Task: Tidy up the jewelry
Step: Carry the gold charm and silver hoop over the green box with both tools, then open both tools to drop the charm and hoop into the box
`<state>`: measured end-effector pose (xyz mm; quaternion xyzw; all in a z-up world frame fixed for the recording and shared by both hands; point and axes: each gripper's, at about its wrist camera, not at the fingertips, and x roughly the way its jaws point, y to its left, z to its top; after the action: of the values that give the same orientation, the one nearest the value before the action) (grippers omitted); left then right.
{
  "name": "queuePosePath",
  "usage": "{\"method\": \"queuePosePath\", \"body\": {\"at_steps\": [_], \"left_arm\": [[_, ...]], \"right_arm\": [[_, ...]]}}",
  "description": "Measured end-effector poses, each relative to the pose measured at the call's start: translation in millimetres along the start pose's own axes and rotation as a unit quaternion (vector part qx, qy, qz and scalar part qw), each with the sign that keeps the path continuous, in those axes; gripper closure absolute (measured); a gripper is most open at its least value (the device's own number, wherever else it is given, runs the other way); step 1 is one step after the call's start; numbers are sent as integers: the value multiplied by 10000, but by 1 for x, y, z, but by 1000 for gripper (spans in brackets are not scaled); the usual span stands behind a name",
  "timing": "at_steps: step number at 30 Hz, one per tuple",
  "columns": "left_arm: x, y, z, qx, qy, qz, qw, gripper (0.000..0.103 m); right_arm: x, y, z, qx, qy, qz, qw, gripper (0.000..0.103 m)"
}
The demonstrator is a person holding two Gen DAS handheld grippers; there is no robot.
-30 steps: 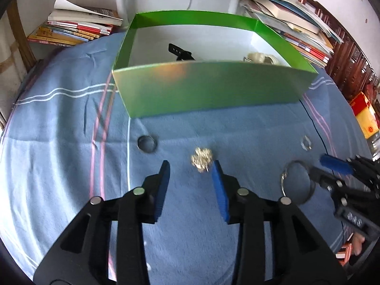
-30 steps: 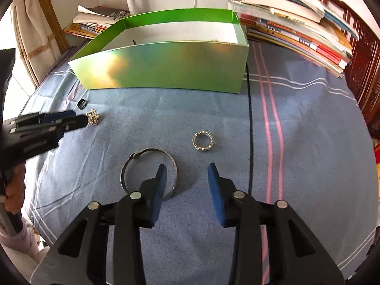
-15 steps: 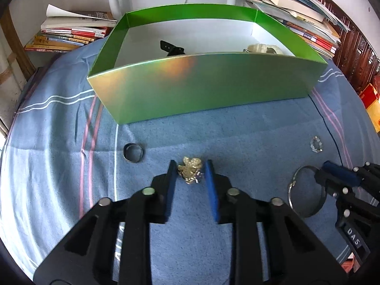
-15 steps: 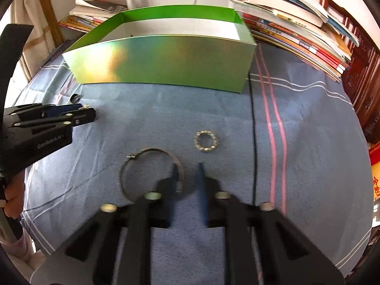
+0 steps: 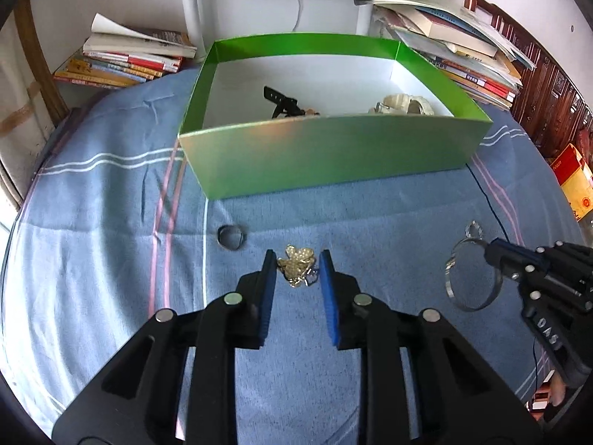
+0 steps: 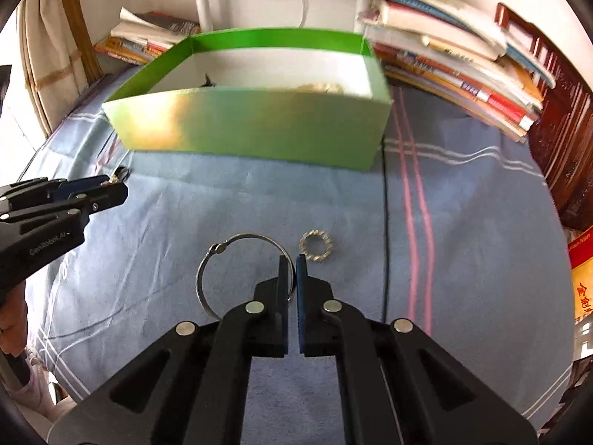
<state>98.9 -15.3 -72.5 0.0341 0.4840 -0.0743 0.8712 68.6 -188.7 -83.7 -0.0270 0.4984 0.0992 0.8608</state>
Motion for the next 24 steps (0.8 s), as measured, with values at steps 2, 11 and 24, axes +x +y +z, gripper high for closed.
{"method": "queuePosePath", "body": {"at_steps": [2, 11, 24], "left_arm": [[-11, 1, 4, 28, -140, -12, 9999, 79], [-62, 15, 74, 81, -1198, 252, 9924, 79], [8, 24, 134, -245, -850, 453, 9950, 79]], "right_arm": [[-8, 0, 7, -30, -148, -2, 9999, 99], [-66, -11, 96, 47, -1586, -187, 9871, 99], [27, -5, 154, 283, -897, -99, 9955, 98]]}}
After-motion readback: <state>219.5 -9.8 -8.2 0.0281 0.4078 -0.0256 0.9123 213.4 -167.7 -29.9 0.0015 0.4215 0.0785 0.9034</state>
